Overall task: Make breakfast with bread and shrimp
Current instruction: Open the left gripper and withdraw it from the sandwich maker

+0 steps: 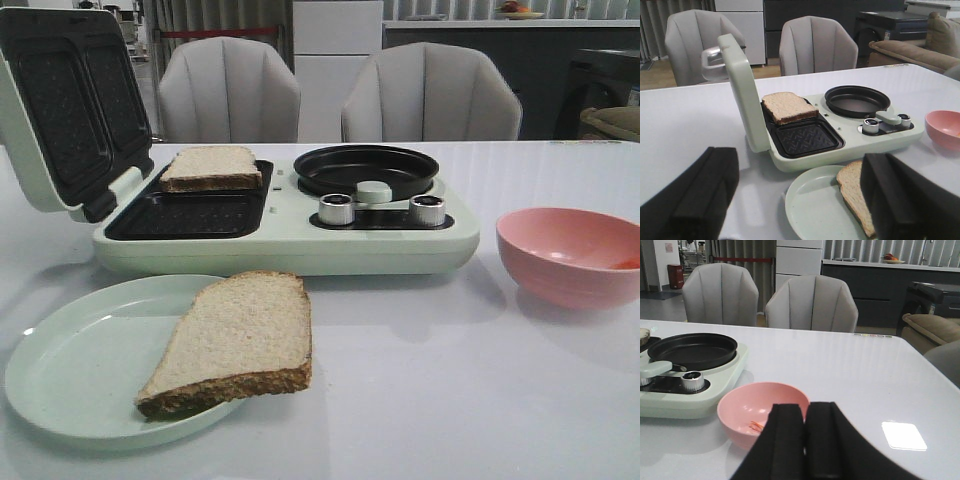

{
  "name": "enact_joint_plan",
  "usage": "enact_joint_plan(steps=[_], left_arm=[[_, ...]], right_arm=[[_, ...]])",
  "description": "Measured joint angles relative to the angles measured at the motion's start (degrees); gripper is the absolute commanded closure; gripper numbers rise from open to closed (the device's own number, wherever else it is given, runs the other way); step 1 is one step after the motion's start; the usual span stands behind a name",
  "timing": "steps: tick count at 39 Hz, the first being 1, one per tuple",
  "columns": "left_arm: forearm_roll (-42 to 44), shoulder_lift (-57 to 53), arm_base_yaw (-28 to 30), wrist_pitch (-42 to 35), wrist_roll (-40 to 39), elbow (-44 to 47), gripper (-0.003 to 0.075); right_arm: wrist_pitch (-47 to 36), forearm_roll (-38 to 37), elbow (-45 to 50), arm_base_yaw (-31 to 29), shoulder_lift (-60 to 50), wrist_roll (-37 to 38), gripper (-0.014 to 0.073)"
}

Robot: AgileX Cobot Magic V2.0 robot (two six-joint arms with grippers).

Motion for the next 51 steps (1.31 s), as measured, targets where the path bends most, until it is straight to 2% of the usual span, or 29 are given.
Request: enact_joint_plan(steps=[15, 23, 28, 37, 47, 49, 51], left_arm=[[-0.15, 0.00, 0.00, -0.11, 0.00, 1.03, 0.0155], [-0.15, 0.00, 0.00, -0.21, 0.00, 1.03, 0.0155], [-0.15, 0.00, 0.00, -0.30, 0.00, 1.03, 0.0155], [-0.15, 0.00, 0.00, -0.43, 0.00, 1.03, 0.0155], [-0.24, 0.00, 0.00, -0.43, 0.00, 1.03, 0.0155], [-0.24, 0.00, 0.00, -0.43, 0.00, 1.03, 0.0155], [-0.24, 0.00, 0.00, -0.43, 0.00, 1.03, 0.0155]], right_arm=[[-1.07, 0.00, 0.00, 0.00, 0.00, 0.00, 0.0452], [-6.41, 0.00, -0.56, 0.00, 0.00, 0.00, 0.0452], [-1.07, 0.00, -6.55, 0.00, 1.41, 0.00, 0.0452], [15.90, 0.11, -19.61, 0.00, 11.83, 0.00, 0.0452], [20.31, 1.83, -20.26, 0.00, 15.20, 0.00, 0.0447], [20.31, 2.88, -20.26, 0.00, 15.27, 0.04, 0.0423], [20.31, 3.74, -20.26, 0.00, 15.68, 0.04, 0.0361]])
